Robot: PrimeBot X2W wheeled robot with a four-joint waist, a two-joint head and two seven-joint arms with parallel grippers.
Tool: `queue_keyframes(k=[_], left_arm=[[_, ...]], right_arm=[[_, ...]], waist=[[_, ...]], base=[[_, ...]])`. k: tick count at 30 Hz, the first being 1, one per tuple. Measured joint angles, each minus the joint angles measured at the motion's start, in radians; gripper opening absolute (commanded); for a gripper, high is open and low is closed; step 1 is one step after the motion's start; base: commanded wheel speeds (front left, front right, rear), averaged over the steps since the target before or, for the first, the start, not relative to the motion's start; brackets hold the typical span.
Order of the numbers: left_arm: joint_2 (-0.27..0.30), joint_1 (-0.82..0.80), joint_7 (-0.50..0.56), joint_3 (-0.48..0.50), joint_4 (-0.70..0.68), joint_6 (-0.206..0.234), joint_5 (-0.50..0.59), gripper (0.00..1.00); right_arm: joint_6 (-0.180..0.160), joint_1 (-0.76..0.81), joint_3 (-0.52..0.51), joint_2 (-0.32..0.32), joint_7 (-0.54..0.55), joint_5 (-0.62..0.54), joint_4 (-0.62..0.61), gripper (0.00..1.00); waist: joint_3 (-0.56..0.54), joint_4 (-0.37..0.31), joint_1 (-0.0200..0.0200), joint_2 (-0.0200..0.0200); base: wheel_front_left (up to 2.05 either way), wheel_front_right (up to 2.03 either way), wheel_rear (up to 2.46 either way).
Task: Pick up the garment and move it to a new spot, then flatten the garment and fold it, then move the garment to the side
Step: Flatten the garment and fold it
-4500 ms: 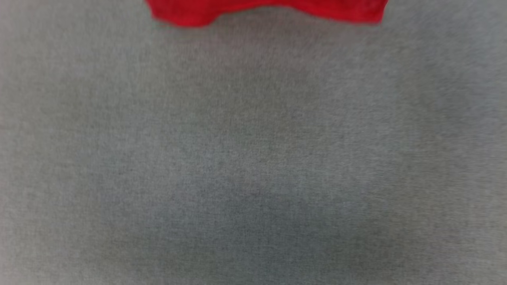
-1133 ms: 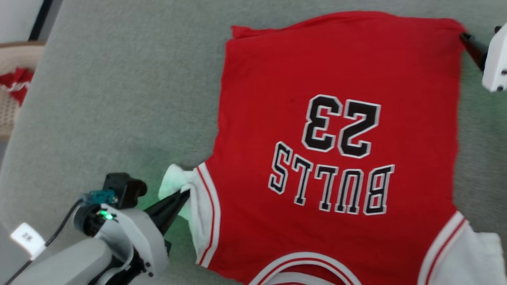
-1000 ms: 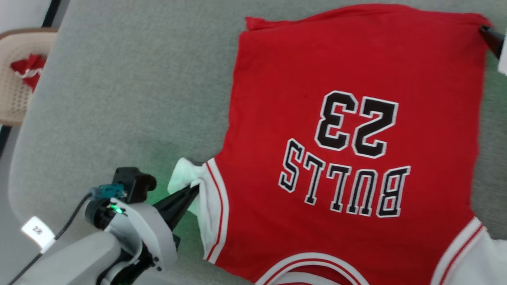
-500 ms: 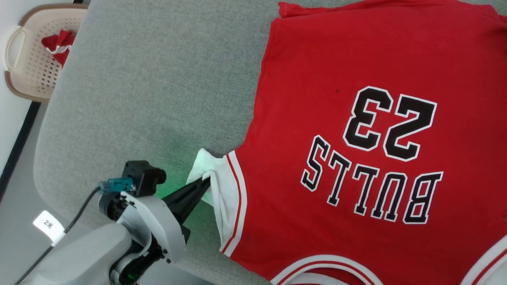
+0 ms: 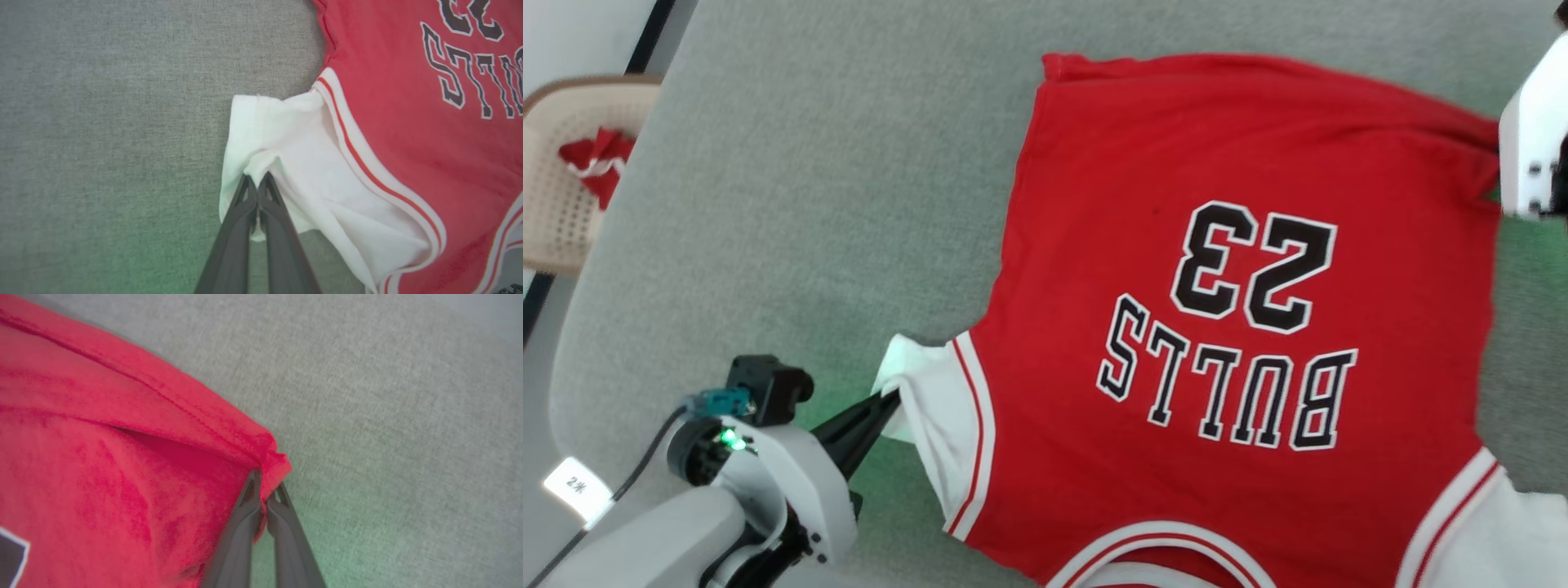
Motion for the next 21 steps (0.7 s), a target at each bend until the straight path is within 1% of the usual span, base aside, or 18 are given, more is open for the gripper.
queue_keyframes(k=[3,6,10,15,18,21], left_arm=[[0.022,0.018,0.001,0.0,-0.016,0.012,-0.008,0.0],[0.043,0.037,0.004,-0.003,-0.035,0.026,-0.013,0.0],[0.068,0.058,0.005,-0.002,-0.062,0.043,-0.025,0.0],[0.093,0.084,0.009,-0.005,-0.093,0.064,-0.035,0.0],[0.106,0.091,0.011,-0.005,-0.11,0.074,-0.041,0.0],[0.12,0.099,0.013,-0.005,-0.126,0.079,-0.044,0.0]], right_arm=[[0.0,0.083,0.051,-0.047,0.028,0.09,-0.109,0.0],[0.0,0.17,0.106,-0.111,0.055,0.16,-0.239,0.0],[0.0,0.293,0.133,-0.184,0.073,0.248,-0.402,0.0],[0.0,0.487,0.118,-0.234,0.088,0.316,-0.583,0.0],[0.0,0.604,0.073,-0.252,0.101,0.327,-0.657,0.0],[0.0,0.726,0.012,-0.256,0.114,0.331,-0.72,0.0]], waist=[[-0.031,-0.024,0.0,-0.0001],[-0.059,-0.05,0.0,-0.0001],[-0.094,-0.086,0.0,-0.0001],[-0.136,-0.129,0.0,0.0],[-0.156,-0.154,0.0,0.0],[-0.172,-0.177,0.0,0.0]], base=[[0.0,0.0,0.0],[0.0,0.0,0.0],[0.0,0.0,0.0],[0.0,0.0,0.0],[0.0,0.0,0.0],[0.0,0.0,0.0]])
